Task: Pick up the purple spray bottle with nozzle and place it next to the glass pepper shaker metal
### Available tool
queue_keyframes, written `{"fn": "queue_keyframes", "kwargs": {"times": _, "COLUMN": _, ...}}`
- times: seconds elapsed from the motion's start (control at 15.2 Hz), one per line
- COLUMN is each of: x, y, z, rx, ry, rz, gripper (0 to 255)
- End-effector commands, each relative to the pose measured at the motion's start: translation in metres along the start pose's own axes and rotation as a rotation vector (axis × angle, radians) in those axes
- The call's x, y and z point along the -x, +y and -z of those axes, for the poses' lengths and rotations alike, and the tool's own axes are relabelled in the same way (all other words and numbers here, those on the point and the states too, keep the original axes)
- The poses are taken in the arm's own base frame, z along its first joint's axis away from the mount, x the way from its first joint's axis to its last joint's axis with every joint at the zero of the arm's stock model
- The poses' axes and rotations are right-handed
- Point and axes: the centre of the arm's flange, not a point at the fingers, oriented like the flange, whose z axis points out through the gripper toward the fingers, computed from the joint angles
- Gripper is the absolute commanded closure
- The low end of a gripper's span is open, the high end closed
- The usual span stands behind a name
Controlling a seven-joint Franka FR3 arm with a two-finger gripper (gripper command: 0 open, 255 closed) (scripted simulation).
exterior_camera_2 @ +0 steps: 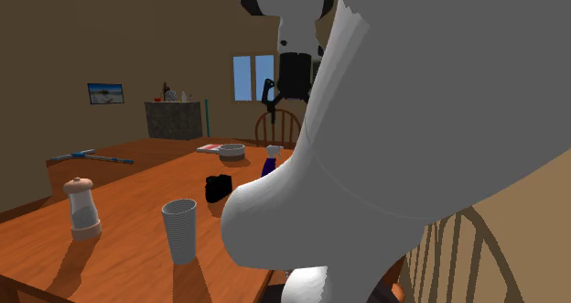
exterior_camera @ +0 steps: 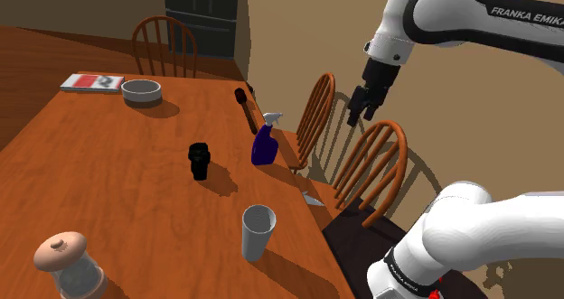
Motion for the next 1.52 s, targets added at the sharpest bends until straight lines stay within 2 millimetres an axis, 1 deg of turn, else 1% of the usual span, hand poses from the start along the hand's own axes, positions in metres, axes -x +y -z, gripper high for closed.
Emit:
{"fn": "queue_keyframes", "kwargs": {"times": 0.0, "x": 0.0, "y": 0.0, "z": 0.0, "rx": 0.0, "ry": 0.0, "rz": 0.0, "gripper": 0}}
{"fn": "queue_keyframes", "kwargs": {"times": 0.2, "x": -0.013, "y": 0.024, "z": -0.027, "rx": -0.027, "ry": 0.052, "rz": 0.119, "gripper": 0}}
{"fn": "queue_keyframes", "kwargs": {"times": 0.4, "x": -0.031, "y": 0.046, "z": -0.055, "rx": -0.053, "ry": 0.104, "rz": 0.237, "gripper": 0}}
{"fn": "queue_keyframes", "kwargs": {"times": 0.79, "x": -0.077, "y": 0.079, "z": -0.107, "rx": -0.106, "ry": 0.208, "rz": 0.475, "gripper": 0}}
{"fn": "queue_keyframes", "kwargs": {"times": 1.12, "x": -0.124, "y": 0.096, "z": -0.148, "rx": -0.15, "ry": 0.295, "rz": 0.673, "gripper": 0}}
{"fn": "queue_keyframes", "kwargs": {"times": 1.45, "x": -0.177, "y": 0.101, "z": -0.185, "rx": -0.195, "ry": 0.382, "rz": 0.87, "gripper": 0}}
